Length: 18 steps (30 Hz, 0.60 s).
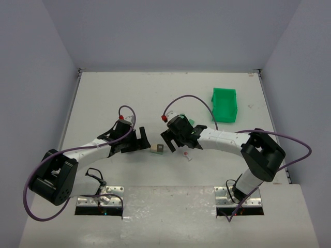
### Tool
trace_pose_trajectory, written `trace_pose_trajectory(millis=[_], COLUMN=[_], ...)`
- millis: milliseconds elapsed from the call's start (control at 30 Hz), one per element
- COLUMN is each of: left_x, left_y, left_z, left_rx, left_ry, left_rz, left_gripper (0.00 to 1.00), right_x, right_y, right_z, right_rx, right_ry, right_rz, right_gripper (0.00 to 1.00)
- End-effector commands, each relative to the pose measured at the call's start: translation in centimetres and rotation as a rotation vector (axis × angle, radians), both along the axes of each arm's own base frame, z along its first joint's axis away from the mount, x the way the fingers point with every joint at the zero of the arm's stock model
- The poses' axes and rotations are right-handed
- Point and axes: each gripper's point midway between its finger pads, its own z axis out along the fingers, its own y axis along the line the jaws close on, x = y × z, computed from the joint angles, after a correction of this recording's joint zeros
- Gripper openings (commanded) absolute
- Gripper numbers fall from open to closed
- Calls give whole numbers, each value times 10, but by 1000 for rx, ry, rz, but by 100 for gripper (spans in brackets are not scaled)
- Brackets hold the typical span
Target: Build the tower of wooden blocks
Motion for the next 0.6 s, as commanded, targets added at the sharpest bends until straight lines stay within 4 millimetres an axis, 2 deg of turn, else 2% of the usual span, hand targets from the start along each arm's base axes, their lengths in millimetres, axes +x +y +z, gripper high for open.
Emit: trace_pose_trajectory(millis=[0,100,300,567], left_x=[12,14,18,17], left_y=[-6,-5,7,20], left_z=[16,18,22,27], left_rx=[-7,1,51,96], left_ry=[-54,-58,-67,-92], left_rz=[-9,6,61,101], left_gripper=[100,100,100,100], right_x=[5,2,-12,-18], right_y=[1,3,21,29], right_z=[13,12,9,8], right_rx=[39,47,132,171], right_ry=[-21,-5,64,89], right_rz=[-34,-18,40,68], right_gripper=[99,99,99,99])
